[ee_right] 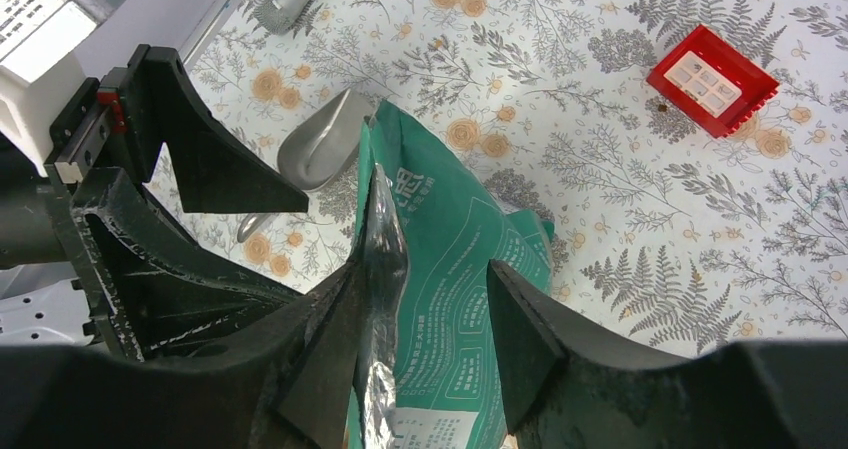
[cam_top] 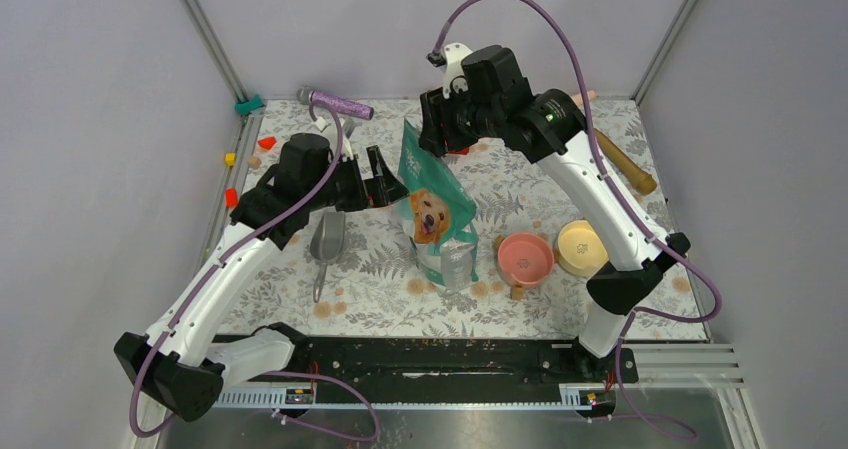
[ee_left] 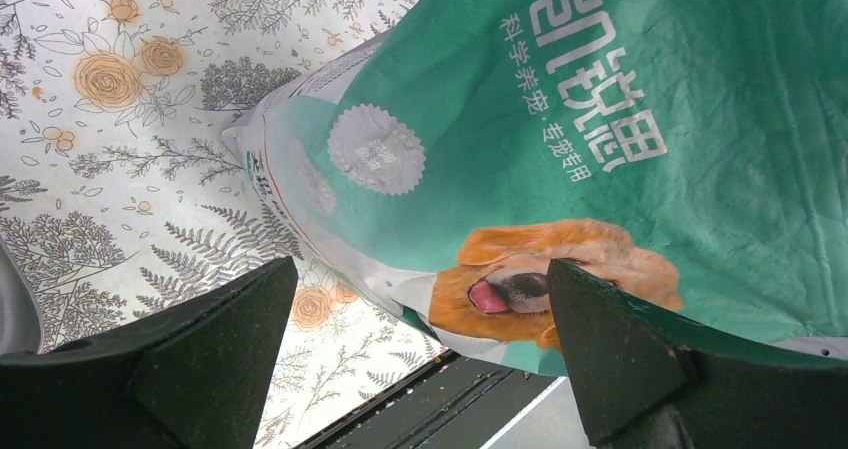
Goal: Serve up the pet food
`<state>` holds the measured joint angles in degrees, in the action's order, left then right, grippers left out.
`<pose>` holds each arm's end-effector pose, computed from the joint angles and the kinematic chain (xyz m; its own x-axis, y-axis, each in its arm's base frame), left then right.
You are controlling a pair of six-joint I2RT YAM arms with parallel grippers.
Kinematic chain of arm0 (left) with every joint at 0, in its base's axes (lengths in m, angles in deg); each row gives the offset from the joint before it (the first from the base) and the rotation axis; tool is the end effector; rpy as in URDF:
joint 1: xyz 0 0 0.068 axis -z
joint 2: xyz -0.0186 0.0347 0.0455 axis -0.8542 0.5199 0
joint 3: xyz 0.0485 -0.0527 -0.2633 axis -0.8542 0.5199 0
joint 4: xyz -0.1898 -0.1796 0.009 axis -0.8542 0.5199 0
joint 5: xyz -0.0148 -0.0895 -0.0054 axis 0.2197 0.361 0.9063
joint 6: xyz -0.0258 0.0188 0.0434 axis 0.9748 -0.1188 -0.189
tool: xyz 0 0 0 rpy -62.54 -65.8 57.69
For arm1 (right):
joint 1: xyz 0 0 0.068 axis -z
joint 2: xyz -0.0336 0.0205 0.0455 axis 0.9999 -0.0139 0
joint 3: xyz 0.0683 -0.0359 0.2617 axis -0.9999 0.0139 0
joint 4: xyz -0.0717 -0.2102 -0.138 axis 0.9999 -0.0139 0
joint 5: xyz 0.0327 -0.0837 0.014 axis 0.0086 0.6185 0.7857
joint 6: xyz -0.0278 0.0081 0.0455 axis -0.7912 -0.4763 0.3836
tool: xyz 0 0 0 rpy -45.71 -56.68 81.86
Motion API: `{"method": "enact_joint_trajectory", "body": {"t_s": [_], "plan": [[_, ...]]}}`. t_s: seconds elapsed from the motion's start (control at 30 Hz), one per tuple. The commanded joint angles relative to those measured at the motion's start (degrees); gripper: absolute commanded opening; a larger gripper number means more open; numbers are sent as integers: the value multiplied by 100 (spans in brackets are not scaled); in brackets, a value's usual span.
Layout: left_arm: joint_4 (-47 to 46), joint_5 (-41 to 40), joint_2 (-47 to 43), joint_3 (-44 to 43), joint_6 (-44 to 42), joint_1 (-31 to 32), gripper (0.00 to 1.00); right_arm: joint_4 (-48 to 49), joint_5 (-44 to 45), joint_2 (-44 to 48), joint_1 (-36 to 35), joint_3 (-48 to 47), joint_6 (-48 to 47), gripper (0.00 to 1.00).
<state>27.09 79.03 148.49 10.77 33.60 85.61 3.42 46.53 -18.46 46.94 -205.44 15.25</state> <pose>0.2012 -0.1131 0.3729 -0.7453 -0.2332 -0.6246 0.2656 0.7555 -0.5990 0.2639 0.2441 0.4843 -0.4521 -0.2061 -0.8678 -0.6676 0.7235 0.1759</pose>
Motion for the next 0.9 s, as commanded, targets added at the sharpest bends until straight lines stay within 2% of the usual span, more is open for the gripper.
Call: {"method": "enact_joint_trajectory", "body": {"t_s": [0.0, 0.47, 0.57, 0.63, 0.87], "plan": [[-276, -24, 30, -14, -48, -57, 99, -278, -172, 186, 24, 90, -7, 55], [-276, 80, 85, -47, 4, -127, 99, -561, -446, 600, 21, 688, -199, 50], [-270, 126, 118, -61, 3, -133, 99, -491, -406, 658, 23, 800, -212, 46], [-278, 173, 139, -73, -7, -137, 99, -434, -419, 669, 24, 823, -199, 39], [-272, 334, 146, -229, 24, -147, 99, -476, -633, 355, 24, 492, -128, 32]]}}
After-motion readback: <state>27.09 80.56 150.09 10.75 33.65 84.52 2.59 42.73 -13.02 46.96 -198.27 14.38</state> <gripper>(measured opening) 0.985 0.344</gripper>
